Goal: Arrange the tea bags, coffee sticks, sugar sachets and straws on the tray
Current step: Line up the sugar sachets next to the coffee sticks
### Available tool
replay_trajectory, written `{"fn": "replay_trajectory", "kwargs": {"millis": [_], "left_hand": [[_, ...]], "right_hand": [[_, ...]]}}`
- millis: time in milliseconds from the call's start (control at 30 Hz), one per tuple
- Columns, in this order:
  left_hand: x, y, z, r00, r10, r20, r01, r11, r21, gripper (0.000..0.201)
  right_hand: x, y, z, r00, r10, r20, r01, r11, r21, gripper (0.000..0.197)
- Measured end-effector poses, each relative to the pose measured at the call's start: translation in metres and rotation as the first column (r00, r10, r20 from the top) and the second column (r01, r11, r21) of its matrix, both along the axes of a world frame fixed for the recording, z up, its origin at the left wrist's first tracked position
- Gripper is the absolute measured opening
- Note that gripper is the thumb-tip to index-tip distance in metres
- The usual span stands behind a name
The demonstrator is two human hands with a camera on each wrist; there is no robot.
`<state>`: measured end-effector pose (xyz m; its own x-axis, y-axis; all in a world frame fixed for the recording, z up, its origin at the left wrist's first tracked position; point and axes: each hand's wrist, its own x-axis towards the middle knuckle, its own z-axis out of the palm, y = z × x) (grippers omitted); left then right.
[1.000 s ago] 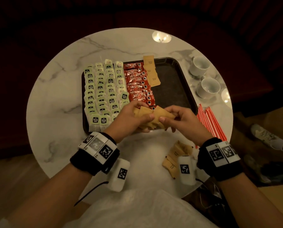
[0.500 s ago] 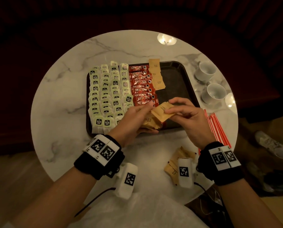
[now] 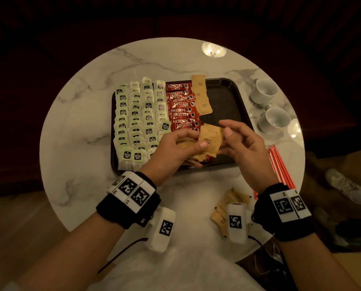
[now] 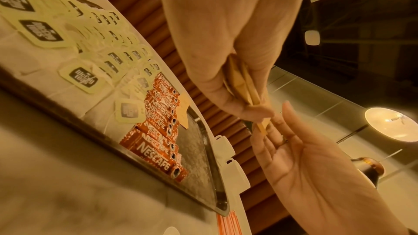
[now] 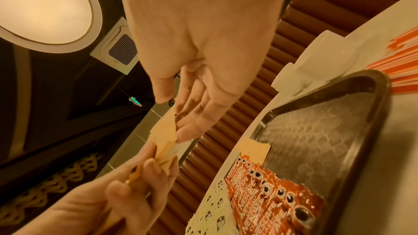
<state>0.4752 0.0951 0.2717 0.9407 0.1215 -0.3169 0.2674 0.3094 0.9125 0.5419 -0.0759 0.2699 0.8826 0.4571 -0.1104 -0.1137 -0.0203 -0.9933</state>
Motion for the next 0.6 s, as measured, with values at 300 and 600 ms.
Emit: {"fn": "replay_trajectory", "kwargs": {"millis": [300,600], "left_hand": [[0.000,-0.001,0.000,0.999,-0.019,-0.042,0.018,1.000,-0.025,0.022],[0.002,0.010,-0.001,0.997,0.080,0.008,-0.080,0.994,0.069,0.005]], "right_hand": [[0.000,0.004,-0.002,0.999,-0.024,0.024,0.023,0.999,0.032,0.007],[-0.005,0.002,-0.005,0.999,0.033,-0.008,-0.034,0.997,-0.063,0.027]]}}
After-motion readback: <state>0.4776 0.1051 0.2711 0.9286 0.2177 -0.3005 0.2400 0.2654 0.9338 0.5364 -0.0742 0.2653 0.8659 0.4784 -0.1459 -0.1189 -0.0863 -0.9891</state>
